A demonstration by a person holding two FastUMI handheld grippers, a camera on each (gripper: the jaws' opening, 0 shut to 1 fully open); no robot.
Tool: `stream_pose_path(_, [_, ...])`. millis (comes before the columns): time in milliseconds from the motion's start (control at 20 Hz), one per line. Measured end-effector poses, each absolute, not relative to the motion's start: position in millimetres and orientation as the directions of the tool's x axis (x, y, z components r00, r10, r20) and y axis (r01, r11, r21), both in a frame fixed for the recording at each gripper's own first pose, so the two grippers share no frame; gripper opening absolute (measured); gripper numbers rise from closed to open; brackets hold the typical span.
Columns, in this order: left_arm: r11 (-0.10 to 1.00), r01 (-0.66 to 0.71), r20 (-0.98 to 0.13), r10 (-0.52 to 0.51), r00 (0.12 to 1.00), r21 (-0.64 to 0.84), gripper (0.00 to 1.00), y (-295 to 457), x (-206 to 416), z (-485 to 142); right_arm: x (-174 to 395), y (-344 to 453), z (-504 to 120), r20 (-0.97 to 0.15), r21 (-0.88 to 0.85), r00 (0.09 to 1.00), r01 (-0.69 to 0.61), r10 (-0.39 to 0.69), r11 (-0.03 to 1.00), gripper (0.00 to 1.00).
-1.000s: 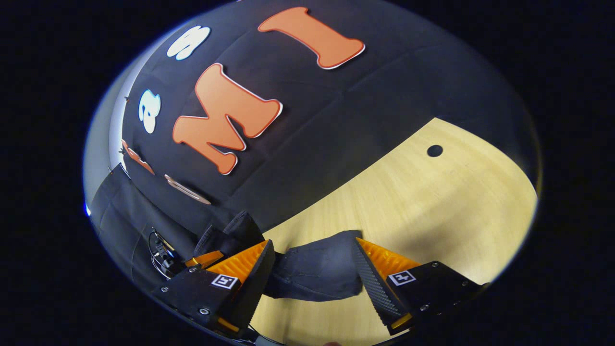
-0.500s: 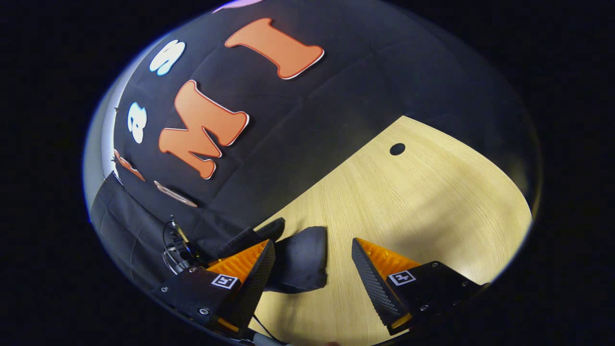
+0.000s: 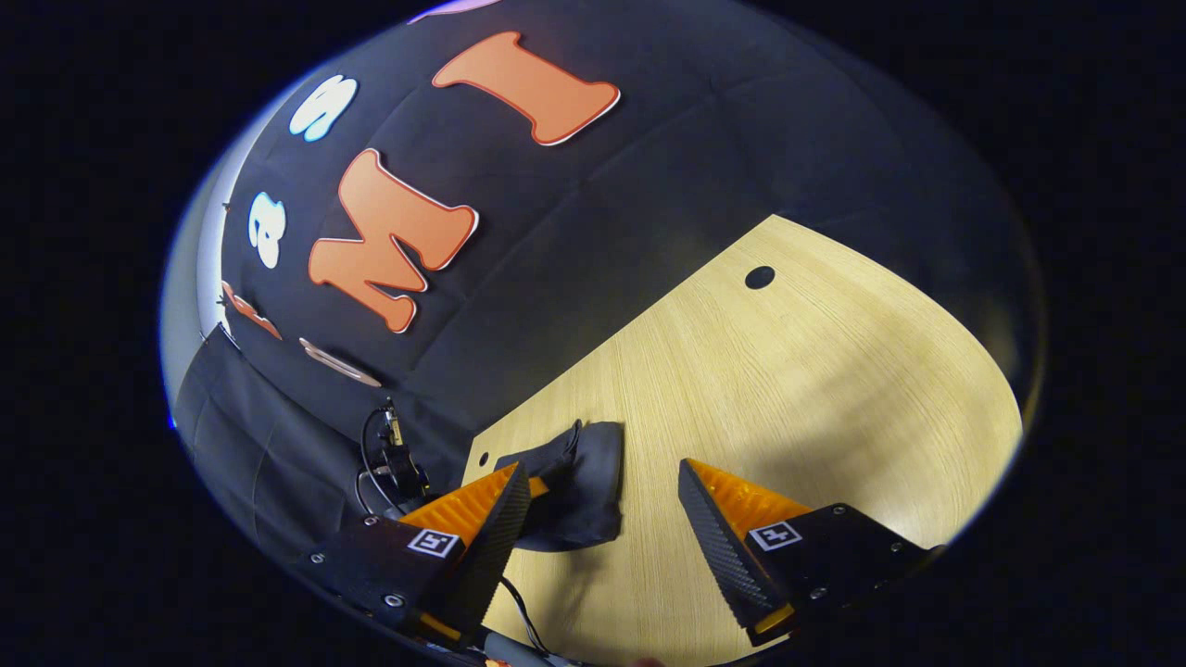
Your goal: Grasp the waist and the cuffs of the jeans and fold them to make the two legs overlap; first hold the waist and fold one-third of the jeans toward the cuffs, then hold the cuffs and fold the remaining one-third in the same direction to finish folding.
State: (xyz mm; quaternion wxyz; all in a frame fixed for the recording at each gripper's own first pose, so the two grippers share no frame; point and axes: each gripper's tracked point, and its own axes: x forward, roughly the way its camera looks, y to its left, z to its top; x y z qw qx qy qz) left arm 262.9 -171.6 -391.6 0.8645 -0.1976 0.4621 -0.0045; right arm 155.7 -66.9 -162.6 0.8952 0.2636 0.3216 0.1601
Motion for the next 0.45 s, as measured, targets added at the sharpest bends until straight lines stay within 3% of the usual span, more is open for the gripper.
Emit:
stream_pose_path(50, [0.922, -0.159, -0.789, -0.203, 0.58, -0.354, 0.98, -176.8, 270.3, -387.5, 154.0, -64.2, -164.0, -0.502, 0.561, 0.738, -0.118, 0.45, 0.819, 0.98])
stream_pose_path(200, [0.937, -0.064, -0.739, -0.227, 0.635, -0.343, 0.99, -181.7, 256.4, -342.3, 149.0, -48.9, -158.5, -0.516, 0.486, 0.74, -0.161, 0.431, 0.859, 0.98])
stream_pose_path(450, [0.97, 0.022, -0.603, -0.168, 0.78, -0.241, 0.98, -139.8, 237.5, -244.9, 142.7, 3.9, -123.8, -0.481, 0.331, 0.771, -0.282, 0.419, 0.9, 0.98])
